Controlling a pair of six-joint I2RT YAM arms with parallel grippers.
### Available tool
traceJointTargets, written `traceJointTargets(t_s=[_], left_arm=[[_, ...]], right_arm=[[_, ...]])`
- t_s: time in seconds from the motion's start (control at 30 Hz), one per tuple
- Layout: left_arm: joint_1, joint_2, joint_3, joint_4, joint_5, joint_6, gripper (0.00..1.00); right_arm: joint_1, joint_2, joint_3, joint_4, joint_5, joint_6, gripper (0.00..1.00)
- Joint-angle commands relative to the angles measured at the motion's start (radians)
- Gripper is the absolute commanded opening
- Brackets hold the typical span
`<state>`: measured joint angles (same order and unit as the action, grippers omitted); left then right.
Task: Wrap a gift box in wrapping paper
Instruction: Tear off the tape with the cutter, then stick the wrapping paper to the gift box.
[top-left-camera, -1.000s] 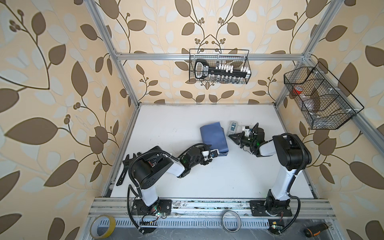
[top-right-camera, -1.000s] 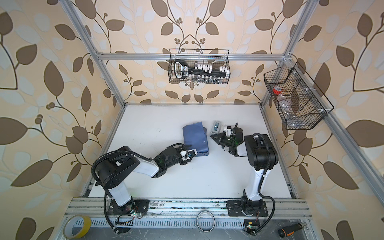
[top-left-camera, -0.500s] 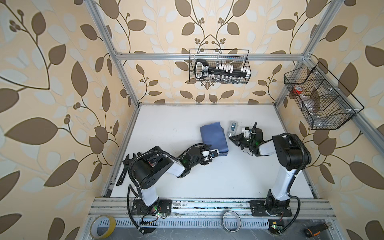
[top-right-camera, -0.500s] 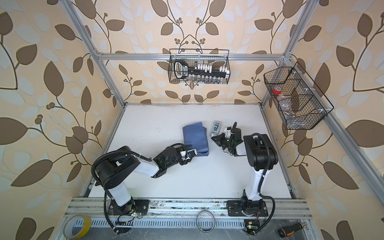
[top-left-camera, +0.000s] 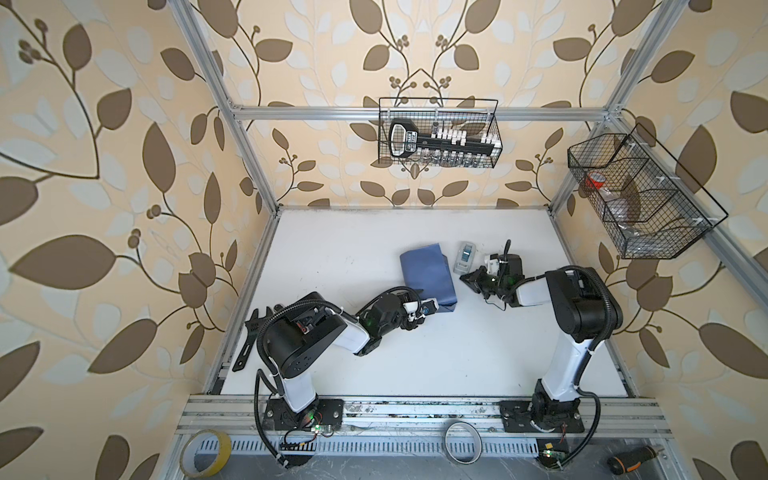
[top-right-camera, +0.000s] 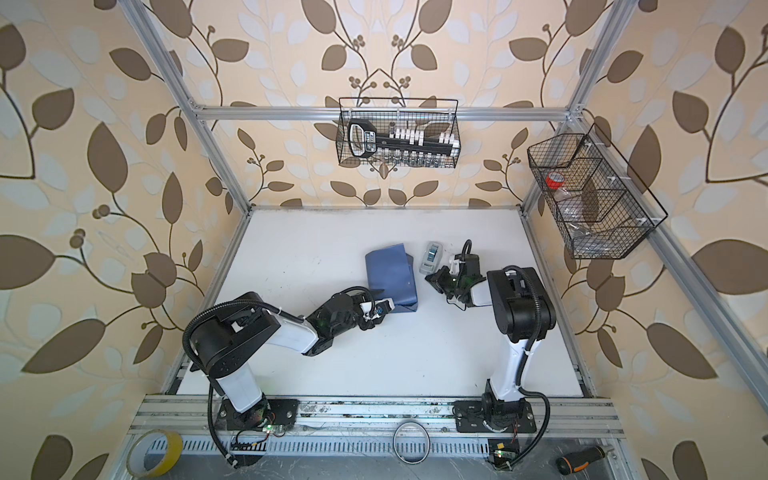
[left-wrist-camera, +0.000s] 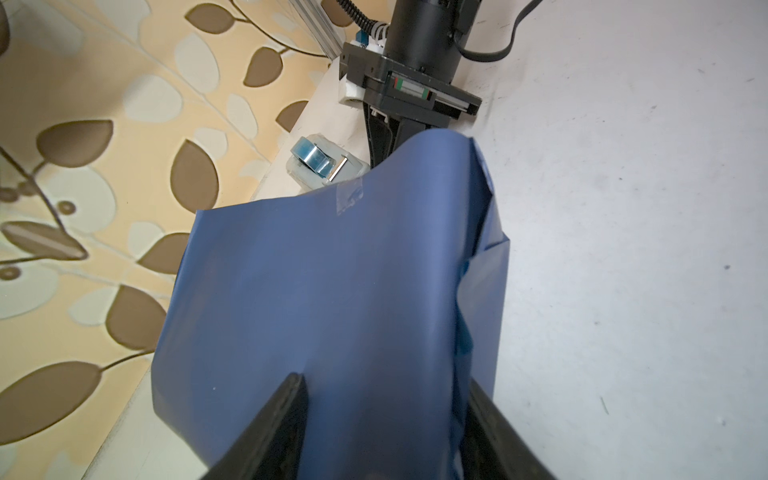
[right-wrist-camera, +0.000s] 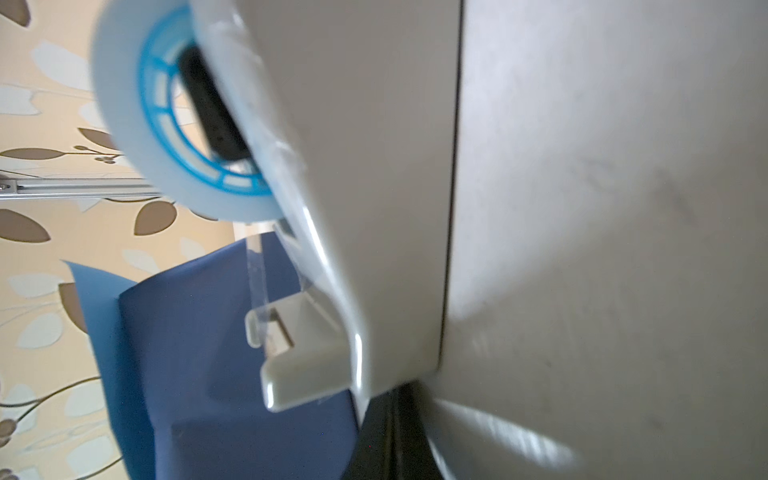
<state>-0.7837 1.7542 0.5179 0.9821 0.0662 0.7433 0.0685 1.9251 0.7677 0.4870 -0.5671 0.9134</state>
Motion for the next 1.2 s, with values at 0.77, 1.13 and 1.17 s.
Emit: traceJointTargets(t_s=[0.77, 1.13, 1.17], left_arm=[[0.005, 0.015, -0.022, -0.072, 0.007, -0.014, 0.58], [0.005, 0.019, -0.024, -0.063, 0.003, -0.013, 0.58], [0.005, 0.02, -0.025, -0.064, 0.004, -0.014, 0.58]], right_arm=[[0.193, -0.821, -0.348, -0.159, -0.137, -0.295, 0.0], [0.36, -0.695, -0.41, 0.023, -0.083, -0.352, 0.0], [0.365, -0.678, -0.418, 0.05, -0.083, -0.344, 0.0]])
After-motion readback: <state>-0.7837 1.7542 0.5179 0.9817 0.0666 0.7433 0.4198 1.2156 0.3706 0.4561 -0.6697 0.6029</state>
